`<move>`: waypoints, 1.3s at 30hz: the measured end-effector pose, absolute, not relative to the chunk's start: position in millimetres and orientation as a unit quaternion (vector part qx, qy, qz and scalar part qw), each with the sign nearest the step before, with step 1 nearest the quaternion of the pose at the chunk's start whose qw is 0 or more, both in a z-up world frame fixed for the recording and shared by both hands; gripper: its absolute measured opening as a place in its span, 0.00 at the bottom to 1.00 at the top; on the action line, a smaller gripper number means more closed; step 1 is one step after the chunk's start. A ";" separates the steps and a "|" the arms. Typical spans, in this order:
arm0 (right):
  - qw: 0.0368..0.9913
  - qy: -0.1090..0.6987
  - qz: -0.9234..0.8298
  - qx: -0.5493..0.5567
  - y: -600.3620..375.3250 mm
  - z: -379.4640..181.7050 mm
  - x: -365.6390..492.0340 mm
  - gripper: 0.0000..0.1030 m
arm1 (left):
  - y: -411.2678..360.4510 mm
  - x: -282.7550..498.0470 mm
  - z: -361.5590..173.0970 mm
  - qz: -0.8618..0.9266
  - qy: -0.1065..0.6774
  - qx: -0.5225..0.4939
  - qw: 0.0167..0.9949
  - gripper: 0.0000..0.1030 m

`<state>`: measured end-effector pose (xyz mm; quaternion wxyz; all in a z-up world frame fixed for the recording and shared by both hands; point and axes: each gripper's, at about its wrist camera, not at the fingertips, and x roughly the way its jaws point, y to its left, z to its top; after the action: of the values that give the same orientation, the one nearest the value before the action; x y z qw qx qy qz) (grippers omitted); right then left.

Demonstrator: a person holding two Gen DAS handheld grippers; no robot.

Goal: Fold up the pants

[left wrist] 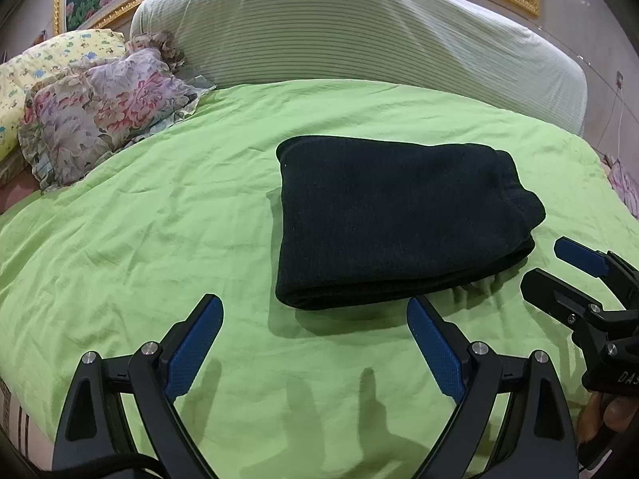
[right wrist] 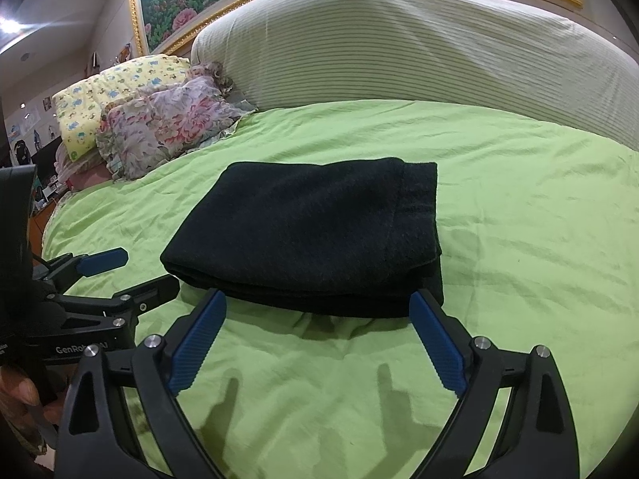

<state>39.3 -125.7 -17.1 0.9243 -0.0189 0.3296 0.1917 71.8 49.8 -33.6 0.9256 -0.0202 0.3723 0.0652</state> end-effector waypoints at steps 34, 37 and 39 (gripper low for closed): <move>0.929 0.316 0.192 -0.013 -132.7 0.2 48.9 0.93 | 51.6 91.3 -10.1 0.066 0.350 -0.040 0.934 0.89; 0.931 0.312 0.192 -0.006 -136.6 3.0 50.4 0.93 | 51.5 95.4 -7.9 0.069 0.354 -0.040 0.932 0.90; 0.930 0.313 0.192 -0.002 -138.2 3.9 53.5 0.94 | 50.8 97.7 -6.8 0.069 0.354 -0.040 0.932 0.90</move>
<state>53.5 -138.2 3.9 0.9301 -0.0022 0.3131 0.1919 97.7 50.8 -6.8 0.9317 -0.0400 0.3544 0.0692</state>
